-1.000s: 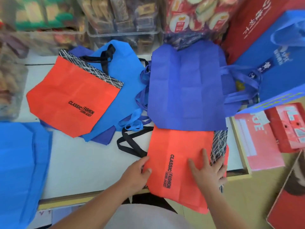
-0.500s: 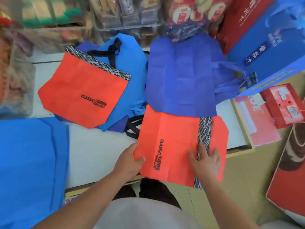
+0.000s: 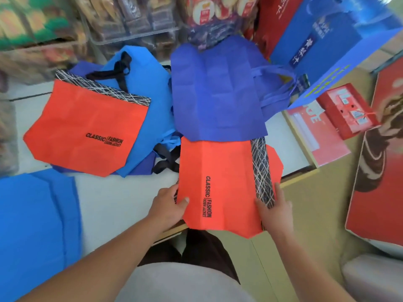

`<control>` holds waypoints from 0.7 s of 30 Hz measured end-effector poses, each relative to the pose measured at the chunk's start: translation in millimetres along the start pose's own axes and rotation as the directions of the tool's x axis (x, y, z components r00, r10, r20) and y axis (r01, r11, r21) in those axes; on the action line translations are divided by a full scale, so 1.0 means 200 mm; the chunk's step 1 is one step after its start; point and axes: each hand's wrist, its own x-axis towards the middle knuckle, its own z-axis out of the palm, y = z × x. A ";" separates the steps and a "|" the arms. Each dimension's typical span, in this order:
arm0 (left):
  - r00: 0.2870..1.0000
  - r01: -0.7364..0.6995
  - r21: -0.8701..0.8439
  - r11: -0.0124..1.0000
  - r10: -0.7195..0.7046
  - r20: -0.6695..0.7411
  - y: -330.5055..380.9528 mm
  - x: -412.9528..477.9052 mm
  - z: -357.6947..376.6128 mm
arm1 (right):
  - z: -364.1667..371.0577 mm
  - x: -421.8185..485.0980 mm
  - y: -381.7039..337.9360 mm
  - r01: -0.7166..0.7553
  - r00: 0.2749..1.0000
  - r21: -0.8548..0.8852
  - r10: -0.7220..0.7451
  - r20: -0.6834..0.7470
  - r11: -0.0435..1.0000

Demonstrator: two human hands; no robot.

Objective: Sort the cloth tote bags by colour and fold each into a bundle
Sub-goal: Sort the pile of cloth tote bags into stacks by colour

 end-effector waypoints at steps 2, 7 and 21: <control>1.000 0.004 0.062 0.998 -0.003 -0.014 0.00 0.02 -0.01 | 0.01 -0.09 0.02 -0.004 1.000 0.010 0.004 0.002 1.000; 0.997 -0.010 0.156 0.988 0.021 -0.068 0.02 0.04 -0.06 | 0.09 -0.27 0.01 -0.034 0.979 -0.197 0.072 0.189 0.980; 0.890 -0.291 0.377 0.879 0.393 -0.229 -0.22 0.08 -0.43 | 0.43 -0.14 -0.82 0.625 0.779 -0.278 -0.554 0.295 0.730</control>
